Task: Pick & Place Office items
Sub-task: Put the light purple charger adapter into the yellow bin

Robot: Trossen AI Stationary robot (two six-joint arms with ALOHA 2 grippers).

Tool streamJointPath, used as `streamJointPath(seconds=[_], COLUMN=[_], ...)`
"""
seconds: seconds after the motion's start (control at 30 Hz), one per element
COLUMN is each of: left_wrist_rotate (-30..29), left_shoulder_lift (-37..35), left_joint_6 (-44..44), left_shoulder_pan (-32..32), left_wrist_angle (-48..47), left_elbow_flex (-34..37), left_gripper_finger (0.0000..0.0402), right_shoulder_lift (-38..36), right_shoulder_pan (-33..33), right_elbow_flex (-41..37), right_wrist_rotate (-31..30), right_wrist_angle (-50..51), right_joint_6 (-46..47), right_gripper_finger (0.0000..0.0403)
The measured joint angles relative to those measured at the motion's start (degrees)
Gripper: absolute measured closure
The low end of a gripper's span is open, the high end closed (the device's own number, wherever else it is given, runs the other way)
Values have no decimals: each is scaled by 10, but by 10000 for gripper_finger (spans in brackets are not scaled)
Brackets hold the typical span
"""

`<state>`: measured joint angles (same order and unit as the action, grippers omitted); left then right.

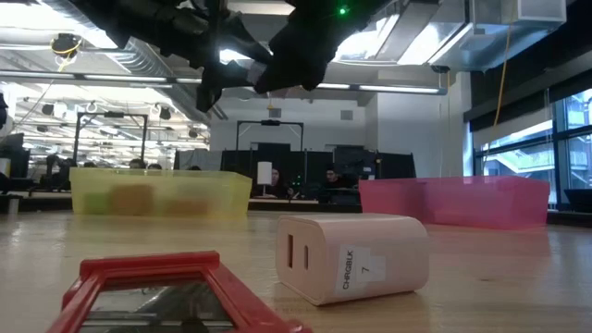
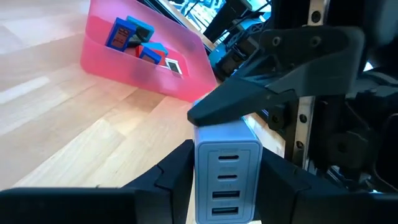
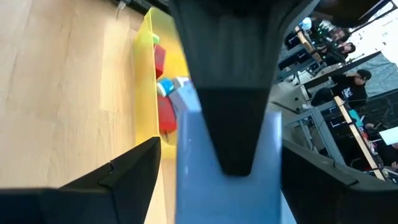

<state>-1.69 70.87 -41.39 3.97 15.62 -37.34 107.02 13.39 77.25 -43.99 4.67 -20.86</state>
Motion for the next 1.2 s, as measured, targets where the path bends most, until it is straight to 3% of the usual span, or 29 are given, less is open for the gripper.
streamJointPath(seconds=[0.3,0.5,0.67,0.8,1.2], left_wrist_rotate=[-2,-2,-3,-14,-197], left_shoulder_lift=[0,0,0,-1,-1], left_joint_6=[6,16,36,49,98], left_shoulder_pan=[14,37,57,77,128], left_wrist_angle=[0,-6,-14,-34,-227], left_elbow_flex=[0,0,0,0,0], left_gripper_finger=[268,268,268,268,268], right_shoulder_lift=[-63,-147,-202,-209,-173], right_shoulder_pan=[4,8,29,72,221], right_elbow_flex=[0,0,0,0,0], right_wrist_rotate=[-6,12,130,171,181], right_wrist_angle=[148,339,481,525,527], right_joint_6=[61,274,489,569,706], right_gripper_finger=[101,101,101,101,101])
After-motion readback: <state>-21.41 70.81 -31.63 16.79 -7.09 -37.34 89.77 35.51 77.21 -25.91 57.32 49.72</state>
